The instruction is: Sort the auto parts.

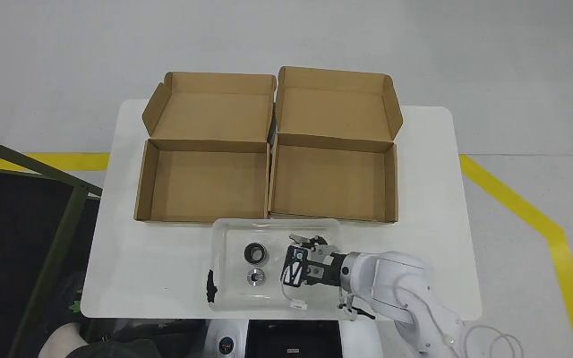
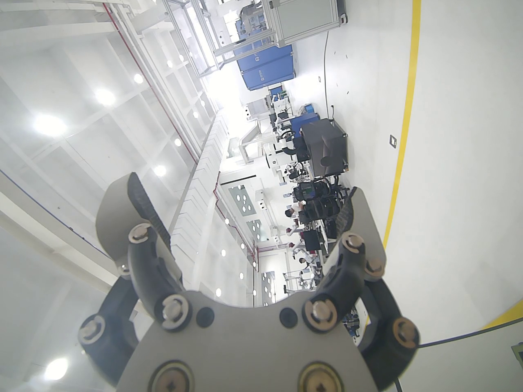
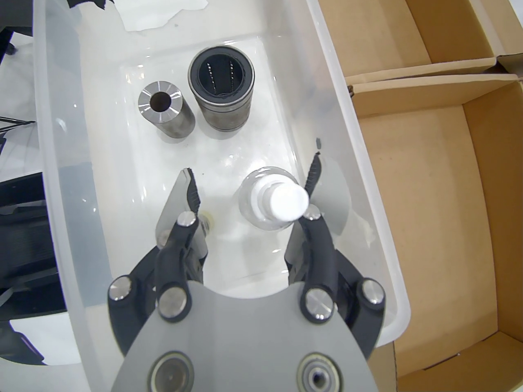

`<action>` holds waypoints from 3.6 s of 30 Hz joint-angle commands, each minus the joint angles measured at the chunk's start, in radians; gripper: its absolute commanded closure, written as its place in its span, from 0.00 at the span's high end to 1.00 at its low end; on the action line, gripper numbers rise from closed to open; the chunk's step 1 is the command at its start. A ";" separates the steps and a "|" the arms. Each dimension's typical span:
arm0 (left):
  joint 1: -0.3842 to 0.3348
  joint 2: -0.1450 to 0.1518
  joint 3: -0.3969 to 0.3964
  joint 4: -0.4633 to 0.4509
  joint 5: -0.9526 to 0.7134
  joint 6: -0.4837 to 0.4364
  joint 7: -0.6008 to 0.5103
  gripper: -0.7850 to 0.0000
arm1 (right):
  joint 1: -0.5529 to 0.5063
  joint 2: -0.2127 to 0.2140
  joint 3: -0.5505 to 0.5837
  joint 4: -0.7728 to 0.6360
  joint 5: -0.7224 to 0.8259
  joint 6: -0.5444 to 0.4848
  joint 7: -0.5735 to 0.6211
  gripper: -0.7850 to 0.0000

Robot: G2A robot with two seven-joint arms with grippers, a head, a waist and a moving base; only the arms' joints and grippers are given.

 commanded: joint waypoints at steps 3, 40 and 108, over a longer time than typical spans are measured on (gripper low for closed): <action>0.000 0.000 0.000 0.000 0.000 0.000 0.000 1.00 | 0.004 0.003 0.005 0.001 -0.003 0.017 0.011 0.39; 0.000 0.000 0.000 0.000 0.000 0.000 0.000 1.00 | 0.073 0.034 0.015 -0.138 0.038 -0.054 -0.222 0.00; 0.000 0.000 0.000 0.000 0.000 0.000 0.000 1.00 | 0.629 -0.025 -0.093 0.586 0.327 0.126 -0.271 0.00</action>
